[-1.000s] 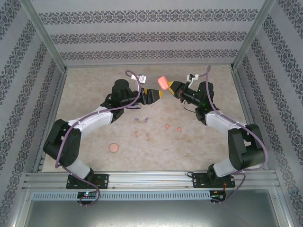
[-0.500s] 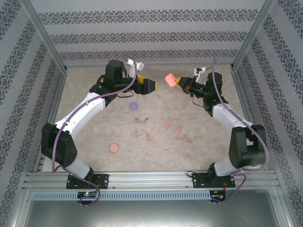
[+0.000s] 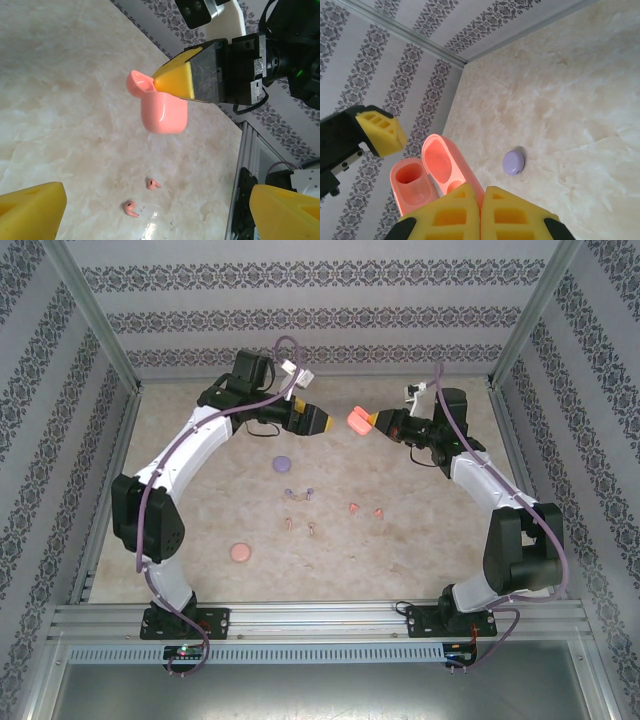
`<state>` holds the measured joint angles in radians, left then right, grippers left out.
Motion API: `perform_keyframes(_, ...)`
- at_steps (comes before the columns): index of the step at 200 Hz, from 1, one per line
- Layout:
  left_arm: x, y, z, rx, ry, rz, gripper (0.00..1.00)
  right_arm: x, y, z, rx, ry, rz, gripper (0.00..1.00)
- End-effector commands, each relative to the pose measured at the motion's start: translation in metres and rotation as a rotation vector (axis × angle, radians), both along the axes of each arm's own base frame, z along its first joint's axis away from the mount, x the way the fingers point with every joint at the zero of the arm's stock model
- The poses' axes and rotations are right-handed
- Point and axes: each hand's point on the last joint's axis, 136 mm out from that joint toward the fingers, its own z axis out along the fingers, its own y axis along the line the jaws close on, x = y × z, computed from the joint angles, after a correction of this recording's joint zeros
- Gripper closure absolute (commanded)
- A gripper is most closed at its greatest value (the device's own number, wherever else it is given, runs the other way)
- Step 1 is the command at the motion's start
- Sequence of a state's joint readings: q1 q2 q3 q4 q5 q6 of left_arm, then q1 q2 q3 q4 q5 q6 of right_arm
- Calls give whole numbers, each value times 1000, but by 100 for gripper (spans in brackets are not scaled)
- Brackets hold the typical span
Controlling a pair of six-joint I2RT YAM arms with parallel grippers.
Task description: Insert the wireless bluetooth earbuds into the charging case
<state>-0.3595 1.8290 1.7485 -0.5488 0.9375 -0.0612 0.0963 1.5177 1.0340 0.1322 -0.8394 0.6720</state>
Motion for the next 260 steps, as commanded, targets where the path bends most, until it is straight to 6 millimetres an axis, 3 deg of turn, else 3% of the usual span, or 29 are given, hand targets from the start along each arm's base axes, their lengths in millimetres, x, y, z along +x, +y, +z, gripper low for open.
perform_keyframes(1,-8,-5,-2,-18,43,-80,7,-10,9,27,-28,-102,55,100)
perform_keyframes(55,-2,-18,-8,-64,87,-124,12,-19,28,36,-40,-125,92,100)
perform_keyframes(115,-7,-28,-11,-88,110,-173,24,-20,46,40,-44,-131,123,100)
perform_keyframes(260,-18,-37,-7,-128,119,-237,51,-19,53,39,-48,-120,130,100)
